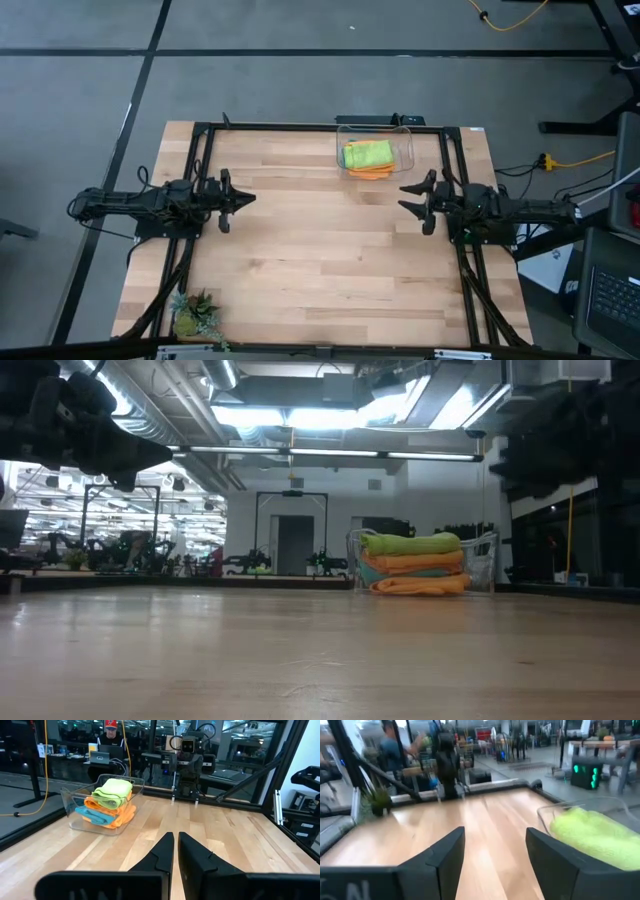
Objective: Fold microfiber towels
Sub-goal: Return to Home Position
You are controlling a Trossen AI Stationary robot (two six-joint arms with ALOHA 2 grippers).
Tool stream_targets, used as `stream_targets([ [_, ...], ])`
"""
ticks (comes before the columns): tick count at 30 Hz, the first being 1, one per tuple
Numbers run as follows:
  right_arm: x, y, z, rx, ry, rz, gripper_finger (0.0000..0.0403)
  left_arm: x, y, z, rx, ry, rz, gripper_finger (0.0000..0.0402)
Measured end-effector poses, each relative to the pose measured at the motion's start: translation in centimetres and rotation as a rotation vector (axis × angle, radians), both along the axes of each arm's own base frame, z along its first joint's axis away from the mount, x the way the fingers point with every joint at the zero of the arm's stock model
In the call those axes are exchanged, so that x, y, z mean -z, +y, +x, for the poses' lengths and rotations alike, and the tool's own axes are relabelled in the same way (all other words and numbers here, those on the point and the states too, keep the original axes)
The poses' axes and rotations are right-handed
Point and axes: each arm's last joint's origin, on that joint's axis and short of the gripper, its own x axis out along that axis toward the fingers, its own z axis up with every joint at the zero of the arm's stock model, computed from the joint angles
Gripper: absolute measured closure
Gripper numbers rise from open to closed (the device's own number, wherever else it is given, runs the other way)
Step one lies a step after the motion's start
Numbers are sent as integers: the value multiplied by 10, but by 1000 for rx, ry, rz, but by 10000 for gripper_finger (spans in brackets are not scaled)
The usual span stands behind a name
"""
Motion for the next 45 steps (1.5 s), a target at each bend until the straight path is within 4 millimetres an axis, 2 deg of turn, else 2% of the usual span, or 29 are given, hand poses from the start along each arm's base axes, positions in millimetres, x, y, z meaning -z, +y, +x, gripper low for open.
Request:
stream_targets([
  [4, -1, -1, -1, 29, 11, -40, 191, 0, 0, 0, 0, 0, 0, 383],
  [10, -1, -2, -1, 73, 48, -187, 191, 0, 0, 0, 0, 0, 0, 383],
  [45, -1, -2, -1, 72, 48, -187, 191, 0, 0, 0, 0, 0, 0, 383],
])
